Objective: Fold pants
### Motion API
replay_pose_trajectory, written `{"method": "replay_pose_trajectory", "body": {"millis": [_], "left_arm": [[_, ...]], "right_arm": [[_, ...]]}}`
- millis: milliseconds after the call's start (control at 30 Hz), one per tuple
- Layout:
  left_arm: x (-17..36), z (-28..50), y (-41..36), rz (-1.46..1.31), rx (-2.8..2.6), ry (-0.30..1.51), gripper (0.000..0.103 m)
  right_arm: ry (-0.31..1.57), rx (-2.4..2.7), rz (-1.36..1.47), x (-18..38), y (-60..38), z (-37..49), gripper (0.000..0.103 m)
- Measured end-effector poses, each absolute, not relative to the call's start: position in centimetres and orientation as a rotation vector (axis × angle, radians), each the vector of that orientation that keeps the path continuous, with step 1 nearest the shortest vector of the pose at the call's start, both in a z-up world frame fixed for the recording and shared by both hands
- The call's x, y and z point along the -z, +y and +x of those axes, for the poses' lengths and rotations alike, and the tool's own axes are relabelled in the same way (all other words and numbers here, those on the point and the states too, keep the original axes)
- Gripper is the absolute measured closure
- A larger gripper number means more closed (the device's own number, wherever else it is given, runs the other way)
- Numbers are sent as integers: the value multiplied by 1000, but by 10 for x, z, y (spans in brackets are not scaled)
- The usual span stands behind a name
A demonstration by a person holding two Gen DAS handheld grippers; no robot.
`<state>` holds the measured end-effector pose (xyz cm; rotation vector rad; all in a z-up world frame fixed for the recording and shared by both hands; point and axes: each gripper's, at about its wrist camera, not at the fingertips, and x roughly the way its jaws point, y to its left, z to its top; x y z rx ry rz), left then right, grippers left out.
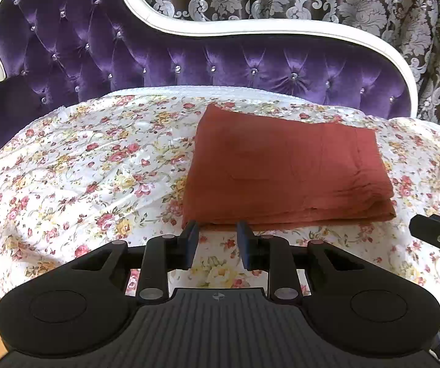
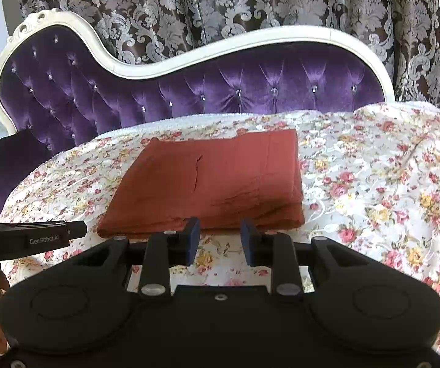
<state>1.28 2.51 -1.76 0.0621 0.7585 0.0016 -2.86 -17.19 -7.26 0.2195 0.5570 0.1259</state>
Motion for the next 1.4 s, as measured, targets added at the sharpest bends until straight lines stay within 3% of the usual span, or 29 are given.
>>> {"method": "replay_pose_trajectory", "body": {"millis": [567, 1400], "left_arm": [[17, 15, 27, 19, -21, 783, 76], [43, 20, 25, 59, -18, 880, 76]], "right_arm": [[590, -116, 223, 76, -168, -22, 64], [637, -59, 226, 96, -170, -10, 44]]}}
